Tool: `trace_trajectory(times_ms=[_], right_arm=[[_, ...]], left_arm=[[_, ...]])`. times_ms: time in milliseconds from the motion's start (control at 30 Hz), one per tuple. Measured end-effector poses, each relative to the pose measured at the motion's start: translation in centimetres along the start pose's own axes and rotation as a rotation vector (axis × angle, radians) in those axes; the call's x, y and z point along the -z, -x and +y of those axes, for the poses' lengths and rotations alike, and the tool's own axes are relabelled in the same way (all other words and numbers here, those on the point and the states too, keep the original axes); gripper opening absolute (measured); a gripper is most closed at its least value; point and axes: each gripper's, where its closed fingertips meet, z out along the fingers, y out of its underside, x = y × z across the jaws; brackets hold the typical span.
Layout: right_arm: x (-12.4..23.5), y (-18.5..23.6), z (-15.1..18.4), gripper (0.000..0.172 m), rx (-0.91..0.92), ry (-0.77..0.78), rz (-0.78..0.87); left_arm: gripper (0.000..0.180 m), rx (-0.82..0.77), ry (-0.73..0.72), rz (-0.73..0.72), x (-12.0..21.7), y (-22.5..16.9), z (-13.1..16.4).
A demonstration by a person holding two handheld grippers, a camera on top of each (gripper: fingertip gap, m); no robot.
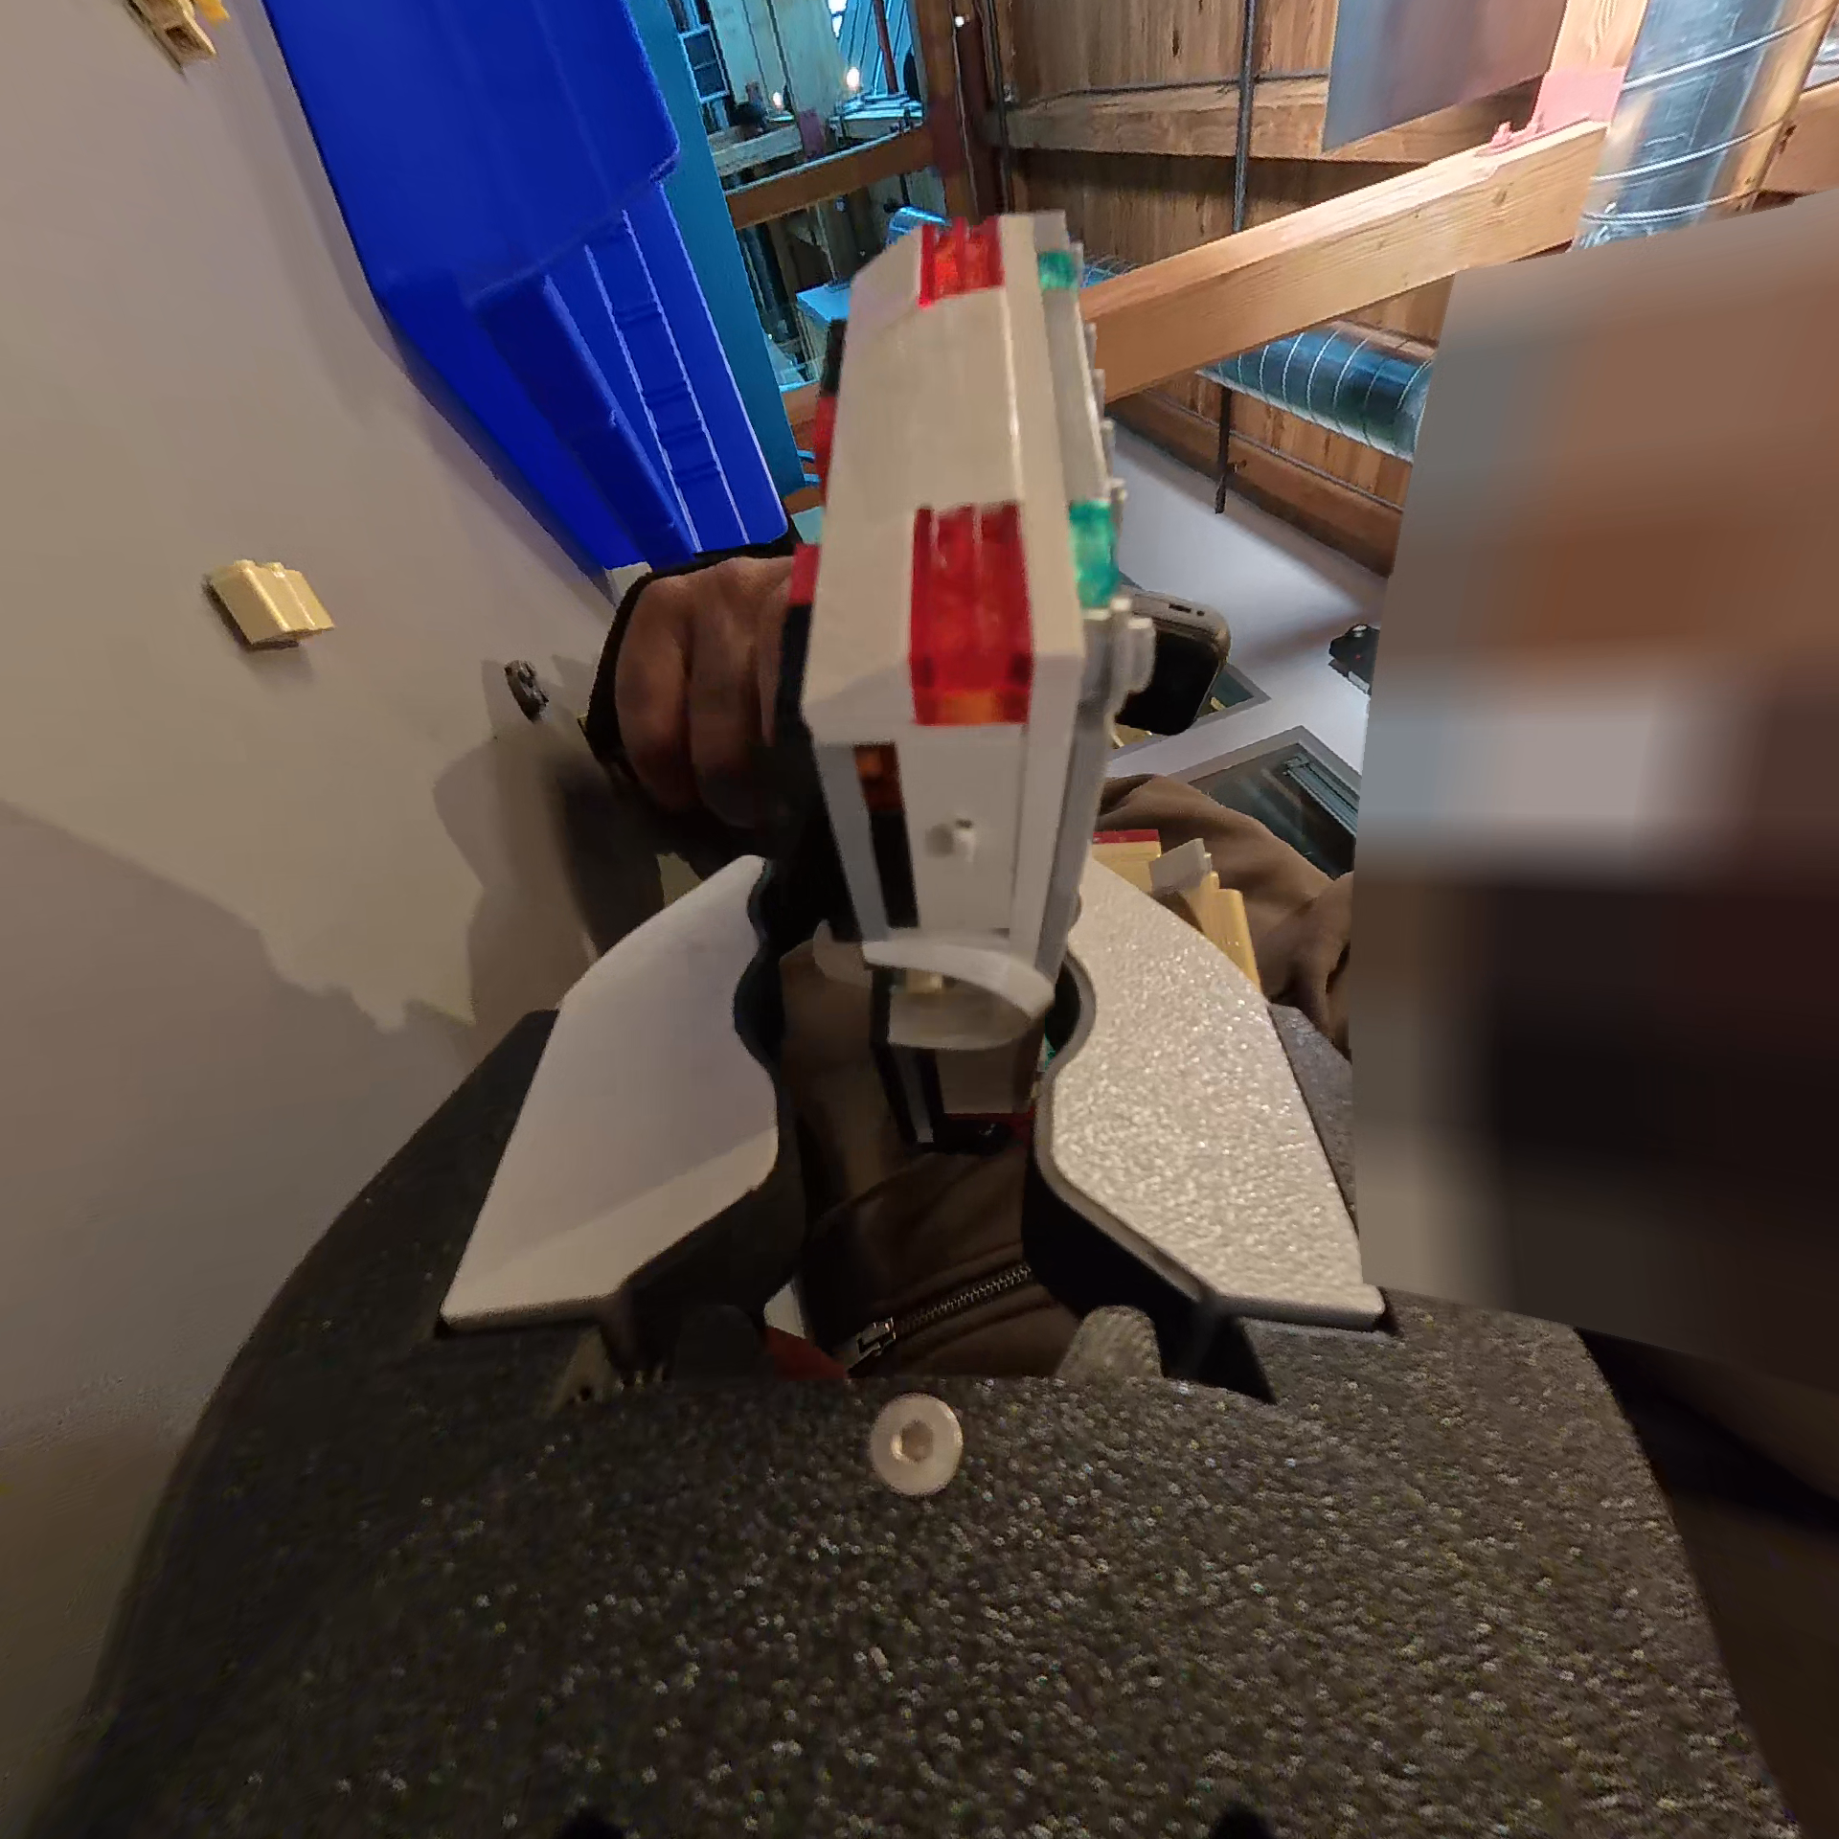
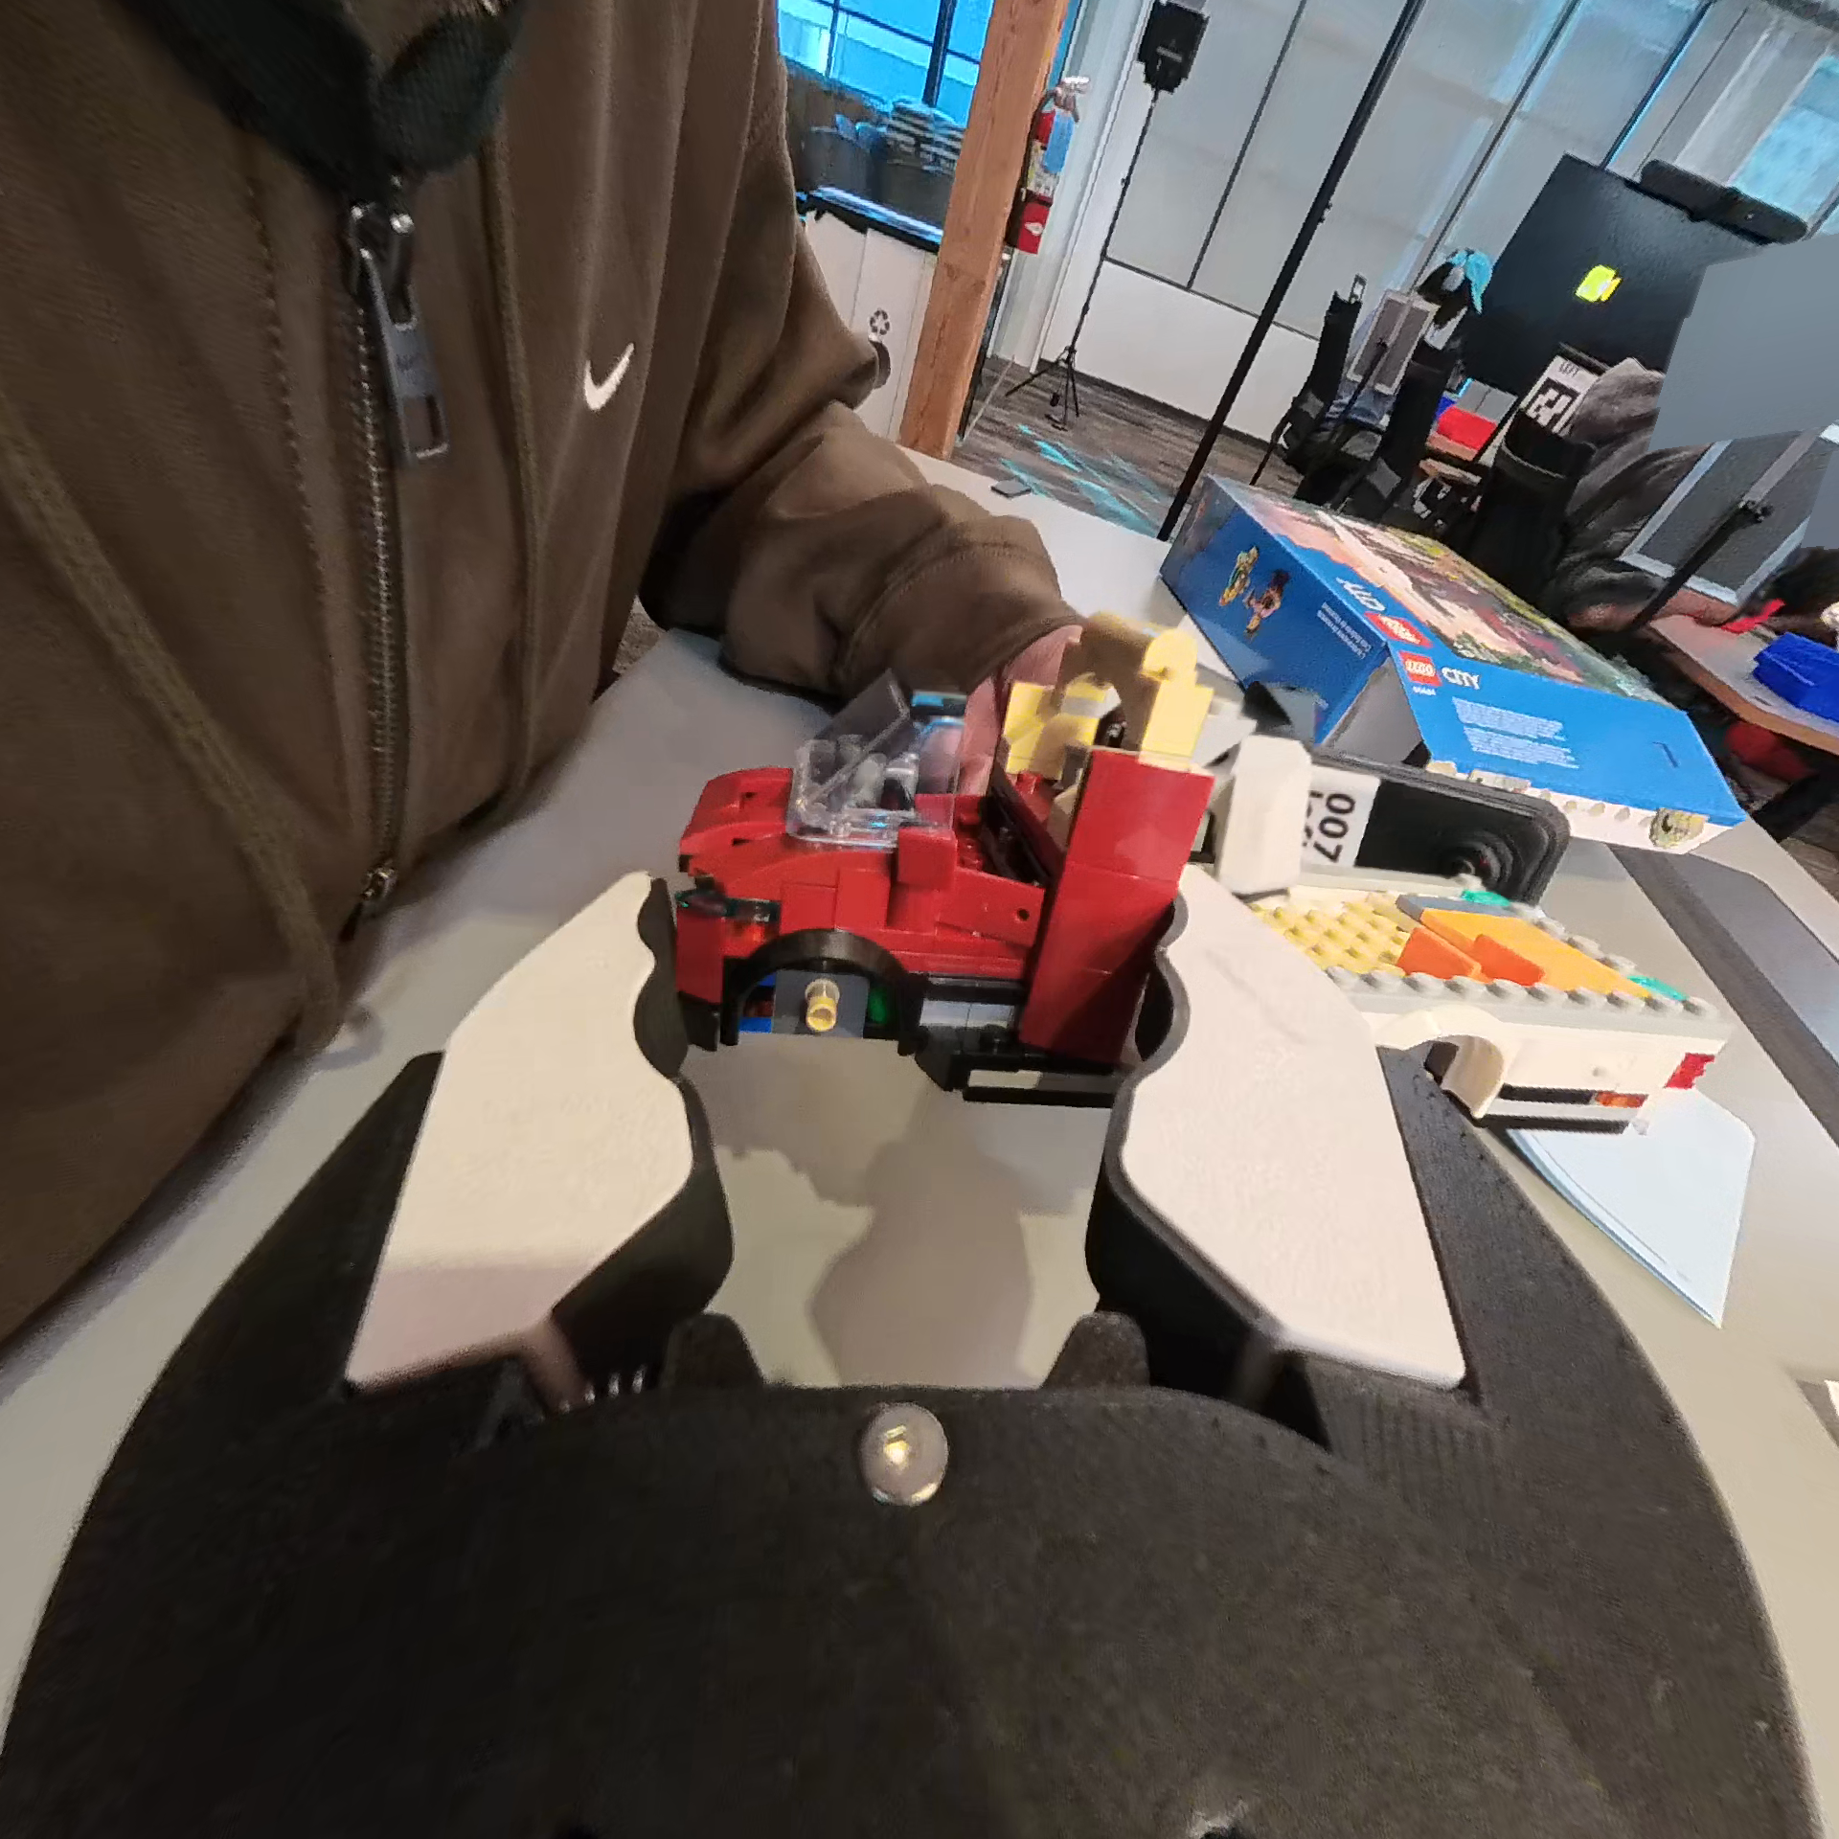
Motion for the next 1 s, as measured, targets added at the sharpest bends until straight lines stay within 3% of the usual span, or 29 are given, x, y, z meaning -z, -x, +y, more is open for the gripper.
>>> trace_trajectory(times_ms=[267,500,633,833,1000], right_arm=[[-0.3,0.7,0.1,0.091,-0.005,-0.008,-0.039],[0.6,-0.4,2.0,0.090,-0.060,0.129,-0.019],[3.5,-1.9,0.8,0.079,-0.079,0.118,0.043],[9.4,-5.0,2.6,0.072,-0.184,0.358,0.300],[13.9,-0.4,7.3,0.064,-0.464,0.599,0.377]], left_arm=[[0.033,0.021,0.005,0.071,-0.6,-0.7,0.5],[0.031,0.097,-0.065,-0.037,0.1,1.0,-0.4],[0.030,0.097,-0.132,-0.080,1.6,1.5,-1.8],[0.030,0.099,-0.139,-0.127,1.8,2.1,-1.9],[0.030,0.138,-0.132,-0.149,1.8,2.6,-1.5]])
